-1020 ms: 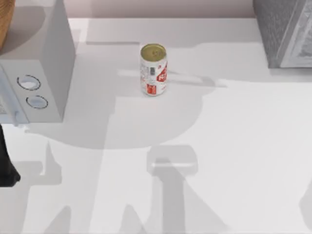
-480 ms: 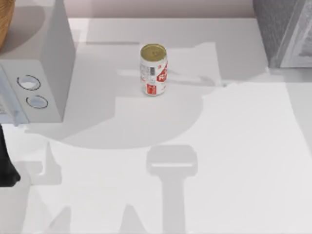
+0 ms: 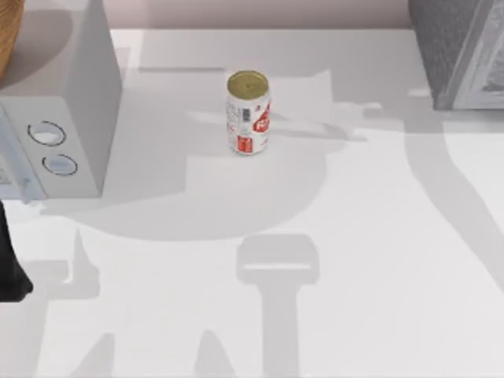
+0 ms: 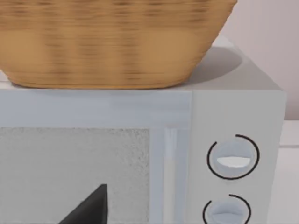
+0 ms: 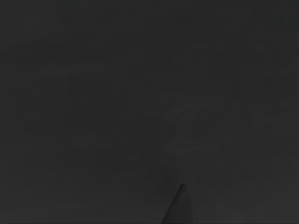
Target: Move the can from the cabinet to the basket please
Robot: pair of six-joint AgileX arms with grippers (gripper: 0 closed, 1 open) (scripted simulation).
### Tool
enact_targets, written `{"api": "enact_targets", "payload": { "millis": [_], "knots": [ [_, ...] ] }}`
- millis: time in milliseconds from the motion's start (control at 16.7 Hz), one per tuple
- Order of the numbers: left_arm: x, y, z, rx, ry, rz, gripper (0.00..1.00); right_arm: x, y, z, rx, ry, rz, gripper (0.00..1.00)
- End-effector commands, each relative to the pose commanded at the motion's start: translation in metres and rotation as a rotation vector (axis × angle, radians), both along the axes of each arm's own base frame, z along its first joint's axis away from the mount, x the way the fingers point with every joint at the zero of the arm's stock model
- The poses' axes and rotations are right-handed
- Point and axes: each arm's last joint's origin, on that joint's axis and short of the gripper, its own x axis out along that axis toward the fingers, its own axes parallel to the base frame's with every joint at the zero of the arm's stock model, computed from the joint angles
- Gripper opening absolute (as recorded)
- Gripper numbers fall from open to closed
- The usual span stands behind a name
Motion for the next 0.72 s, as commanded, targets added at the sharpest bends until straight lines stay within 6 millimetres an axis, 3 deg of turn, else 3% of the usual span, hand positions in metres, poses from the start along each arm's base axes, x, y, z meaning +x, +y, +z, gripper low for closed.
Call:
{"api": "enact_targets", "payload": {
  "millis": [300,720],
  "knots": [
    [0.0,0.0,0.0,0.0,0.0,0.0,1.0,-0.006,-0.01,0.007,-0.002,-0.021,-0.039,1.0],
    [0.0,0.0,0.0,0.0,0.0,0.0,1.0,0.043,-0.01,0.006,-0.002,-0.021,-0.04,1.0]
  ]
}}
